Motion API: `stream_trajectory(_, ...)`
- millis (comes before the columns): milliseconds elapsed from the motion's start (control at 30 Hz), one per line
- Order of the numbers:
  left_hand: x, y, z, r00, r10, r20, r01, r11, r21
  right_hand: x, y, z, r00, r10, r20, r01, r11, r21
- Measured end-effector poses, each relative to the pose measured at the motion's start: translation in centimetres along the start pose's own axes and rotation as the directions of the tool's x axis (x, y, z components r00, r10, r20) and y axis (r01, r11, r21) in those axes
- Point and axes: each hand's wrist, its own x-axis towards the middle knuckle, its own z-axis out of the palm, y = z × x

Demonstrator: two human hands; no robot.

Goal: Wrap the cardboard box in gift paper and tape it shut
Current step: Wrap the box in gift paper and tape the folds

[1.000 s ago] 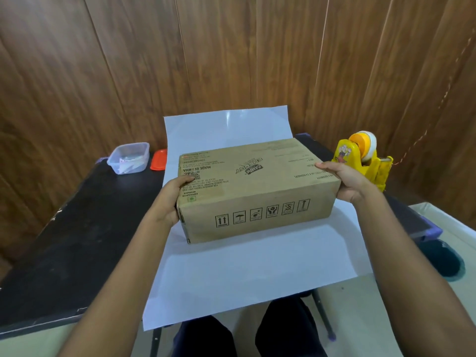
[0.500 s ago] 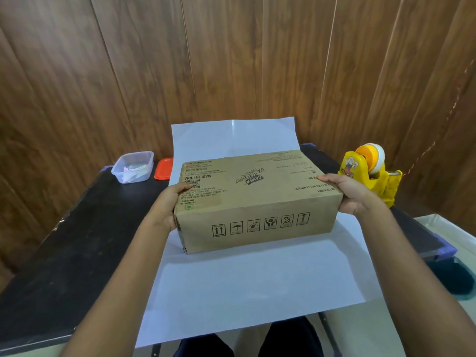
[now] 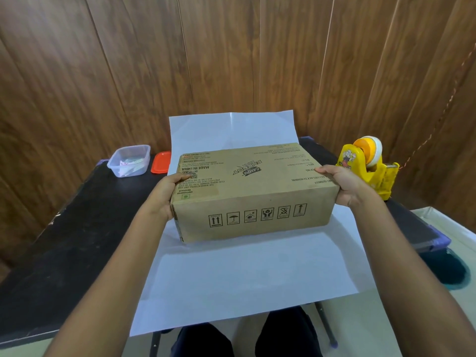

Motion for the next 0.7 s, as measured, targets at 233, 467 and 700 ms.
stream_trajectory(233,0.2,0.8,-0.2,1.0,-0.019,-0.022,0.02,1.0,0.018,0.2,0.1,0.6,1.0,-0.001,-0.007,0.001,1.0,0.017)
stream_trajectory(467,0.1,-0.1,-0.2,1.0,0.004,-0.02,-0.005,0.999,-0.032,-0.3,-0.2,0.1,0.999,-0.046,0.02,0.045,0.998,0.034)
stream_trajectory(700,-0.2,-0.8,0.0,1.0,0.01,-0.015,-0.011,0.999,-0.038,-1.1,0.4,-0.3,0.999,-0.028,0.024,0.027,0.999,0.041)
